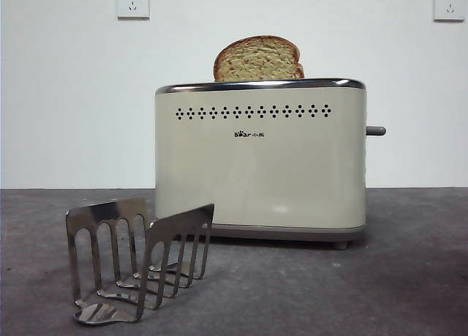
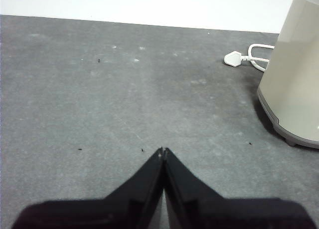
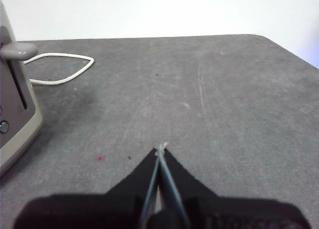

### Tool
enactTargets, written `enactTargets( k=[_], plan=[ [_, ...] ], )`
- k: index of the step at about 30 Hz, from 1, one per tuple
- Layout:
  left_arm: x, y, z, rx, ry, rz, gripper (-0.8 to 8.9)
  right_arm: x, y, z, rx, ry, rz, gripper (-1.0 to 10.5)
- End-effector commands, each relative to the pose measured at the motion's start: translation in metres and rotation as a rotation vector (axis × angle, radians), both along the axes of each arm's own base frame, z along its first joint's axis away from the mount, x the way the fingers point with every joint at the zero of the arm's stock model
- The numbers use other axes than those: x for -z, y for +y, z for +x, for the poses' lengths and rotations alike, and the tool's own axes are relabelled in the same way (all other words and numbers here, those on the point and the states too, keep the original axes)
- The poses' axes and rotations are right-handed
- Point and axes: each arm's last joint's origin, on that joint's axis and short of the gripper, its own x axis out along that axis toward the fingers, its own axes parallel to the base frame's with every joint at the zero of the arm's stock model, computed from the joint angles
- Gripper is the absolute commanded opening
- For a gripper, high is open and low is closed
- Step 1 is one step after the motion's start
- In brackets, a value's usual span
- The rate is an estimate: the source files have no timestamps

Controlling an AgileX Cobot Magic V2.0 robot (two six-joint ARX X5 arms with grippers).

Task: Pick up a slice of bread from the rack,put the bread on the toaster,press the button

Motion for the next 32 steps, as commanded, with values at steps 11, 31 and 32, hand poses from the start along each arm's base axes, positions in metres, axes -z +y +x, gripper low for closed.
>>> enactTargets(
  k=[11, 31, 32],
  plan=[
    [0.0029, 0.0002, 0.0003, -0.003, 0.006, -0.005, -0.03, 0.0026, 0.0000, 0.0003, -0.002, 0.007, -0.004, 0.0],
    [0.0029, 0.0002, 0.0003, -0.003, 0.006, -0.005, -0.03, 0.0026, 0.0000, 0.0003, -0.002, 0.007, -0.004, 0.0],
    [0.0029, 0.0002, 0.0003, -0.003, 0.006, -0.005, -0.03, 0.0026, 0.0000, 0.0003, -0.002, 0.007, -0.004, 0.0]
  ],
)
